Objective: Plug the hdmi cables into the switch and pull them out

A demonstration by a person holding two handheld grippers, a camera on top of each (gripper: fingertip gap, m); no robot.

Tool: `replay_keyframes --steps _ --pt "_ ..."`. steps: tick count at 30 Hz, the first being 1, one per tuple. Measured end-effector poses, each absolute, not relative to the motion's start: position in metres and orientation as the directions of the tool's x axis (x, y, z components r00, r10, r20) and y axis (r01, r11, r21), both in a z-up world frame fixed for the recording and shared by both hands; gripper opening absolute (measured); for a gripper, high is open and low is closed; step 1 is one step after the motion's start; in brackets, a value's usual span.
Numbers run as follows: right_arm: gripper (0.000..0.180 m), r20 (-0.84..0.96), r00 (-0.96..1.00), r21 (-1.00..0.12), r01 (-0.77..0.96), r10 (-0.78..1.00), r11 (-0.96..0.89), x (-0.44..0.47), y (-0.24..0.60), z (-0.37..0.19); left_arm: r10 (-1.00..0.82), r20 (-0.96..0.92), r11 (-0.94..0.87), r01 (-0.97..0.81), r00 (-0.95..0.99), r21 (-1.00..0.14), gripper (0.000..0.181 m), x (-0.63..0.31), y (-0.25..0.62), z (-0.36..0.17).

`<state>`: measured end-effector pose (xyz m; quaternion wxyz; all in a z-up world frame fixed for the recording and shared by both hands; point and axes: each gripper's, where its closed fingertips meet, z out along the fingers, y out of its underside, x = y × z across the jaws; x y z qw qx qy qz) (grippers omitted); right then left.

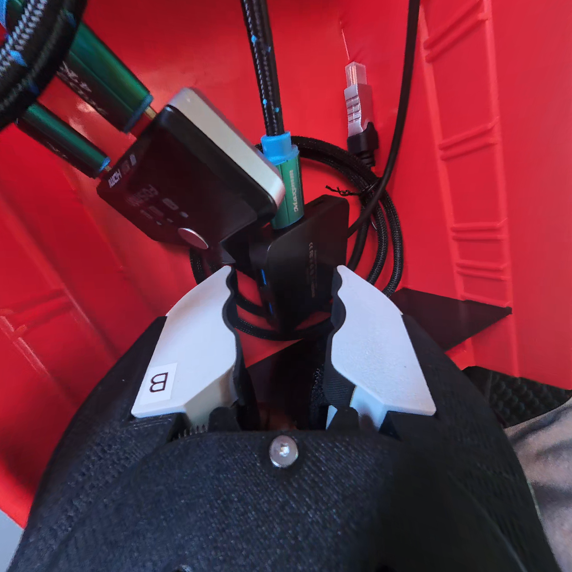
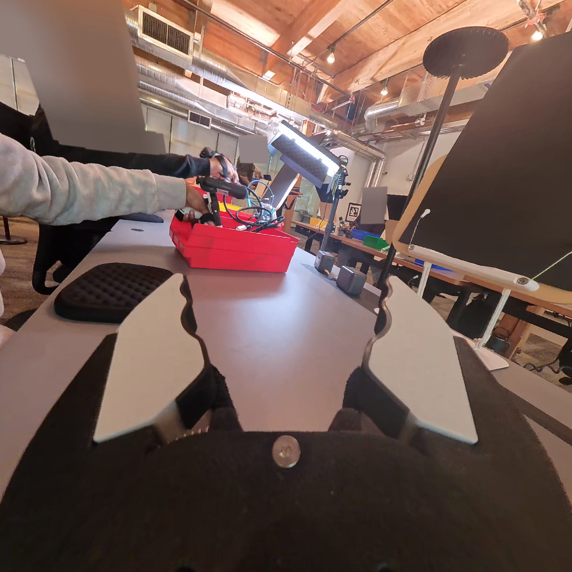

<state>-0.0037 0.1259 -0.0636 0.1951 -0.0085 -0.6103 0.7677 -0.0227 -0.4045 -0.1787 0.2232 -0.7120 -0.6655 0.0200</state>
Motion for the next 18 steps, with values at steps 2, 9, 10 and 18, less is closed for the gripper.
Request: replay_keyframes --steps 2,9,10,18 --pt "0.114 0.24 -0.92 -0.94 -0.3 0.311 -0.164 -0.004 0.125 -0.065 0.958 0.264 -0.019 0.94 0.115 -0.341 0.055 -0.023 -0.405 -0.177" --pt "0.114 0.322 -0.897 -0.929 -0.36 0.302 -0.079 -0.001 0.12 -0.074 0.968 0.219 -0.049 0.954 0.118 -0.296 0.054 -0.022 -0.404 -0.173" --pt "0.114 0.333 -0.895 -0.927 -0.368 0.298 -0.071 0.0 0.119 -0.074 0.969 0.215 -0.055 0.955 0.121 -0.293 0.05 -0.021 -0.405 -0.173" --pt "0.113 0.379 -0.875 -0.91 -0.412 0.302 -0.052 0.004 0.121 -0.072 0.96 0.254 -0.045 0.959 0.12 -0.28 0.044 -0.021 -0.403 -0.168"
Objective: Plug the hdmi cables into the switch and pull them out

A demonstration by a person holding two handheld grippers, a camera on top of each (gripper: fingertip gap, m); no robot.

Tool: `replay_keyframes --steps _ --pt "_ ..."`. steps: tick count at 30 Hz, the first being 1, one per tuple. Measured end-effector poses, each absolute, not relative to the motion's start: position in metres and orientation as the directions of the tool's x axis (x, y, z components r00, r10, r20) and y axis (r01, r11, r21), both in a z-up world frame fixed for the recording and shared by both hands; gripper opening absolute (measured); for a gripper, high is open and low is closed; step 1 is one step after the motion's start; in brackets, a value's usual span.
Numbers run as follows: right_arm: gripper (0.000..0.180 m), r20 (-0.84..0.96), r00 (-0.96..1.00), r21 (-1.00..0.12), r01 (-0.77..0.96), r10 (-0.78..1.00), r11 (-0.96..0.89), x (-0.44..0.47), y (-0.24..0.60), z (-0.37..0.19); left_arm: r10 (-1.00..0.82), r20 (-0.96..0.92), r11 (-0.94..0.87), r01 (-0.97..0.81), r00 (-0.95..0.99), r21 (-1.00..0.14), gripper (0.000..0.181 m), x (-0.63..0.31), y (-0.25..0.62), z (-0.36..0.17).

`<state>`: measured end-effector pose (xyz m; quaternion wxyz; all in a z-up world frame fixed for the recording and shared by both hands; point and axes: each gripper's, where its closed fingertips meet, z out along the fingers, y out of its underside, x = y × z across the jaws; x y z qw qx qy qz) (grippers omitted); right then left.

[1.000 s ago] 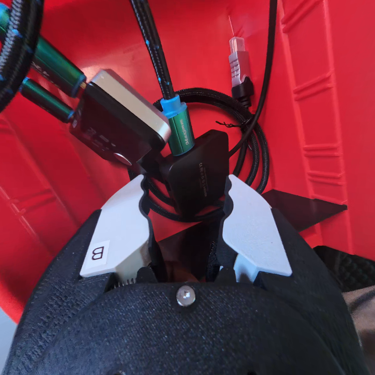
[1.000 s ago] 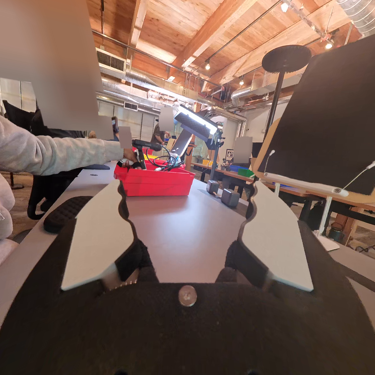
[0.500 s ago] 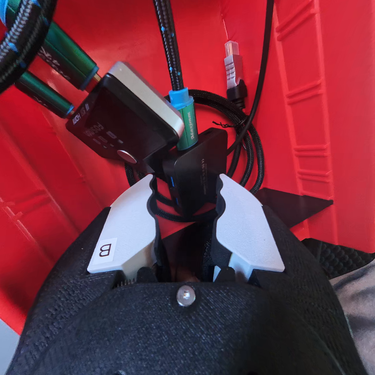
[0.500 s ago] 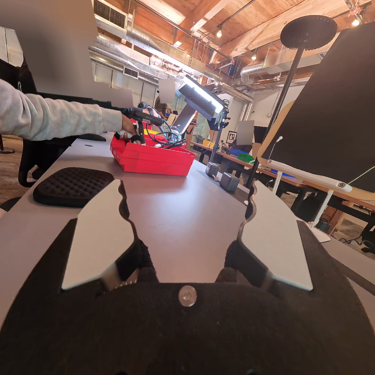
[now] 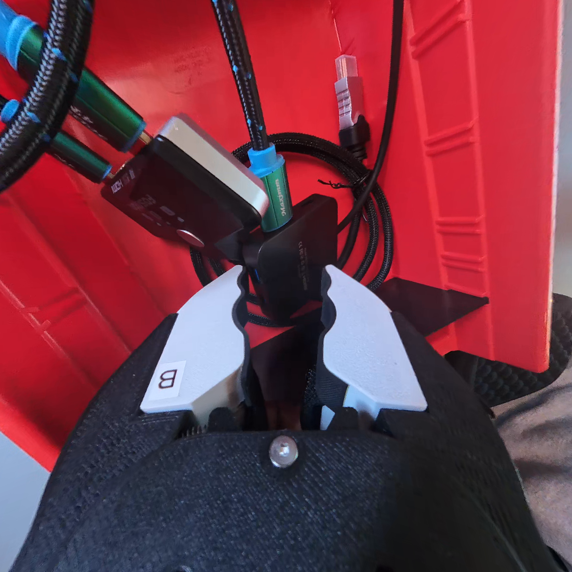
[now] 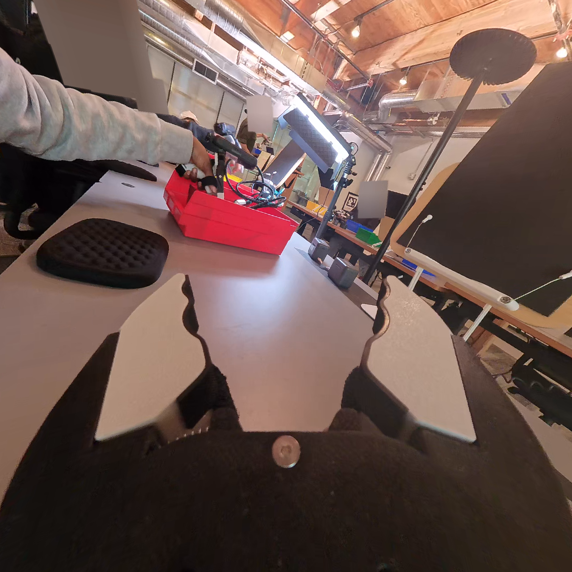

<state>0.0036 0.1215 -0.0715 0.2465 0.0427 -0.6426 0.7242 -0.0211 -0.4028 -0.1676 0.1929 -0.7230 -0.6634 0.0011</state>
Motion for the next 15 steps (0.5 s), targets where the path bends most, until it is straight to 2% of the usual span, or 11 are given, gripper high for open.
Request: replay_keyframes --steps 4,8,11,15 --pt "0.112 0.393 -0.867 -0.904 -0.425 0.305 -0.043 0.004 0.122 -0.071 0.956 0.274 -0.032 0.962 0.108 -0.269 0.044 -0.021 -0.402 -0.17" --pt "0.111 0.41 -0.859 -0.899 -0.438 0.306 -0.025 0.004 0.121 -0.073 0.94 0.323 -0.042 0.976 0.112 -0.216 0.035 -0.012 -0.398 -0.177" --pt "0.11 0.425 -0.849 -0.892 -0.451 0.314 -0.014 0.003 0.122 -0.073 0.923 0.358 -0.043 0.963 0.14 -0.266 0.029 -0.012 -0.393 -0.166" --pt "0.11 0.427 -0.844 -0.89 -0.457 0.323 -0.017 0.003 0.123 -0.071 0.881 0.422 -0.021 0.909 0.214 -0.417 0.021 -0.017 -0.379 -0.138"
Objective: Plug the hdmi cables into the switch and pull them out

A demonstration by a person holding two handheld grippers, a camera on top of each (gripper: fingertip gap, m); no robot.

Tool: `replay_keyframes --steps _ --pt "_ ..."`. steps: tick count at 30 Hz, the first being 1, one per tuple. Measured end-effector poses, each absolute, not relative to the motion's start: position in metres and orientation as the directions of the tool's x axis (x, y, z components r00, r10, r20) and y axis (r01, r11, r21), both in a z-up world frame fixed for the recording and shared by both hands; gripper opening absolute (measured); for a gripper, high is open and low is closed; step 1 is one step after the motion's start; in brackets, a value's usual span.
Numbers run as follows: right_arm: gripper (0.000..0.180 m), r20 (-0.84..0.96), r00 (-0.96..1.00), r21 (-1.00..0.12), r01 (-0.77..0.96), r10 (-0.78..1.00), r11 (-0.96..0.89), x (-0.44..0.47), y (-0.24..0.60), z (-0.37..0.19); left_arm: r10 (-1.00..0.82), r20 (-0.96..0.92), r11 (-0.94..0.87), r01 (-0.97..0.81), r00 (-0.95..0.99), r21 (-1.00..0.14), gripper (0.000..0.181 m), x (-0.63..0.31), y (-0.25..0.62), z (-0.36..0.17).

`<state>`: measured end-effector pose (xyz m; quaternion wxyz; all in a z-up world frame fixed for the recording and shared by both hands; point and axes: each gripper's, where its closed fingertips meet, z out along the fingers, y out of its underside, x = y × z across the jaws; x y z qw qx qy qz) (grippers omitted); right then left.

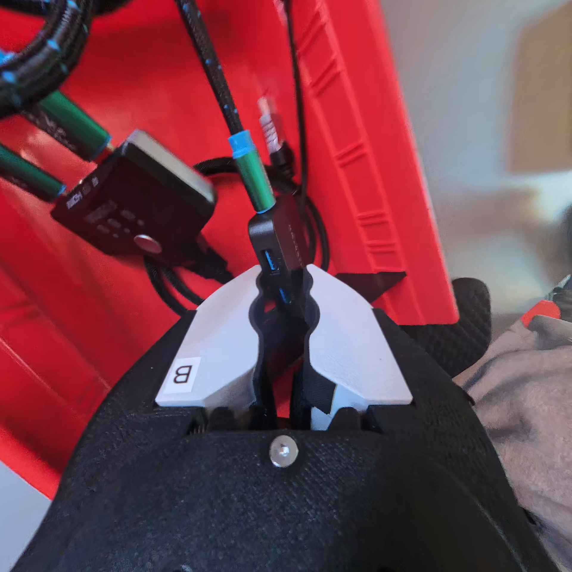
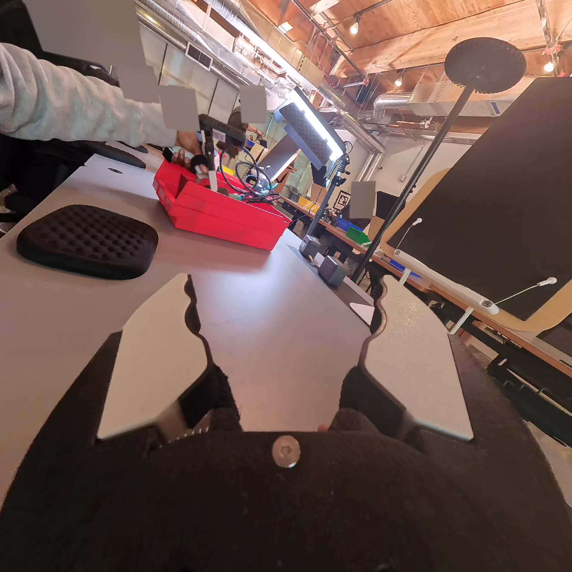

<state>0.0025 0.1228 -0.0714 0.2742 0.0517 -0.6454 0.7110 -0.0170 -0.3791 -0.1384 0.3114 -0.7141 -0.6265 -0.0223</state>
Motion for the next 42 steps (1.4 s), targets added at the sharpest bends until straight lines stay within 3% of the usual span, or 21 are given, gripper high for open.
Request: replay_keyframes --steps 13,22,30,37,42 --pt "0.108 0.46 -0.83 -0.879 -0.475 0.316 0.033 0.001 0.12 -0.078 0.909 0.301 -0.06 0.806 0.288 -0.589 0.019 -0.027 -0.359 -0.128" --pt "0.107 0.452 -0.834 -0.882 -0.47 0.316 0.022 0.002 0.12 -0.078 0.958 0.151 -0.036 0.623 0.245 -0.782 0.015 -0.01 -0.387 -0.066" --pt "0.106 0.463 -0.831 -0.879 -0.474 0.309 0.041 0.002 0.119 -0.081 0.959 0.148 0.066 0.318 0.241 -0.946 0.013 0.012 -0.399 0.006" --pt "0.104 0.447 -0.843 -0.889 -0.456 0.3 0.042 0.001 0.118 -0.084 0.956 0.067 0.046 0.081 0.287 -0.996 0.013 0.016 -0.376 0.048" --pt "0.102 0.456 -0.841 -0.886 -0.461 0.292 0.055 0.002 0.117 -0.086 0.952 -0.003 -0.02 0.052 0.307 -0.998 0.013 0.006 -0.361 0.066"
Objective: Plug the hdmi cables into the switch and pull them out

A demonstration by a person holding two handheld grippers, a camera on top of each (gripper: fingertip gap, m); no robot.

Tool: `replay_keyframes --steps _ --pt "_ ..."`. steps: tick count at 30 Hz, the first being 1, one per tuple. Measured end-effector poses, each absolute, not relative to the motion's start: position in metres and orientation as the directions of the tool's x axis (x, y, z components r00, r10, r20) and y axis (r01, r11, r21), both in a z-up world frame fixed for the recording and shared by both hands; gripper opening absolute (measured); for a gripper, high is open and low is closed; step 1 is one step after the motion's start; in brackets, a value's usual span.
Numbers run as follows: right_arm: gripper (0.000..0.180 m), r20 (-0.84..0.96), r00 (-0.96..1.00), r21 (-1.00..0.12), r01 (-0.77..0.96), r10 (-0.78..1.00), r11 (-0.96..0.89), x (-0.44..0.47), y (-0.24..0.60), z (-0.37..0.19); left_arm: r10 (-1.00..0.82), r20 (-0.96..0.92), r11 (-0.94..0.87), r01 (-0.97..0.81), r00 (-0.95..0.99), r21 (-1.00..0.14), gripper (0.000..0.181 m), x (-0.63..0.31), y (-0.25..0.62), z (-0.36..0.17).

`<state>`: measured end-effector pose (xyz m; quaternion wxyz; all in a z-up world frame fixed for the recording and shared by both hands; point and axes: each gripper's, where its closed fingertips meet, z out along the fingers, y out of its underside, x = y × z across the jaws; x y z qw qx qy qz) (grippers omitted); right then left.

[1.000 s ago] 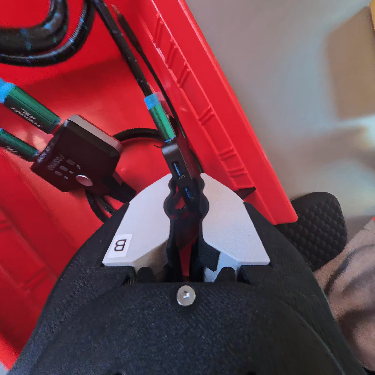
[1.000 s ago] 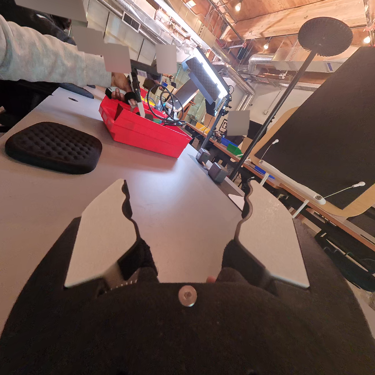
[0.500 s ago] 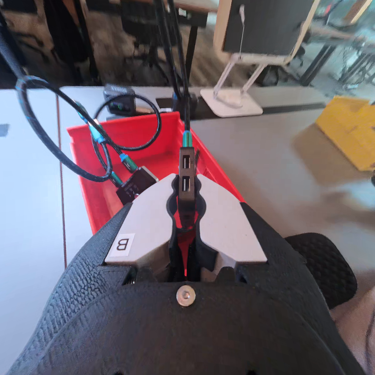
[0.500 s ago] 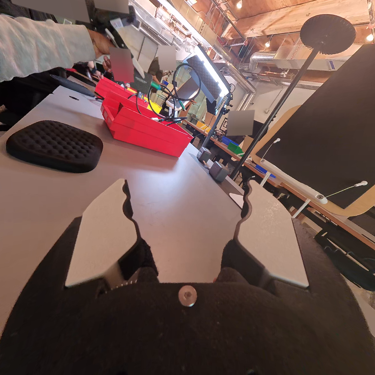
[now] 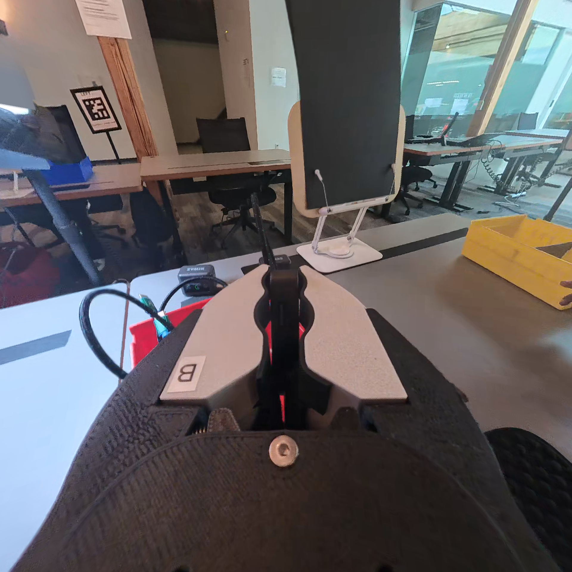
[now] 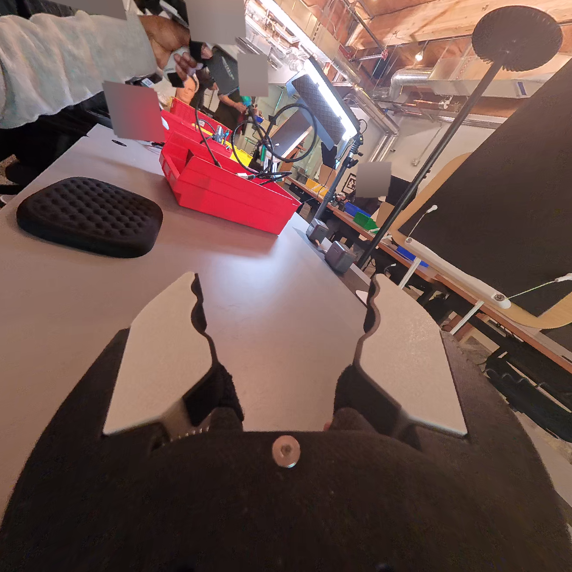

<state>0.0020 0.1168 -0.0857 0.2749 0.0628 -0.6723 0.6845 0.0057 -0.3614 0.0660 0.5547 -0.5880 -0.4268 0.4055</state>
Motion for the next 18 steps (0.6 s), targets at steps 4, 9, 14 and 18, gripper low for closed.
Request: replay_keyframes --steps 4,9,14,18 --pt "0.101 0.463 -0.839 -0.883 -0.466 0.286 0.064 0.002 0.116 -0.087 0.936 -0.081 -0.084 -0.006 0.343 -0.996 0.013 0.001 -0.337 0.089" --pt "0.098 0.446 -0.849 -0.89 -0.455 0.283 0.038 0.005 0.114 -0.081 0.858 -0.233 -0.177 -0.162 0.458 -0.971 0.013 0.015 -0.268 0.126" --pt "0.042 0.454 -0.84 -0.88 -0.475 0.296 0.0 0.019 0.099 -0.049 0.753 -0.296 -0.206 -0.217 0.588 -0.954 0.013 0.018 -0.169 0.113" --pt "0.038 0.513 -0.784 -0.856 -0.497 0.35 0.142 0.02 0.067 -0.025 0.657 -0.229 -0.142 -0.18 0.719 -0.973 0.013 0.009 -0.089 0.074"
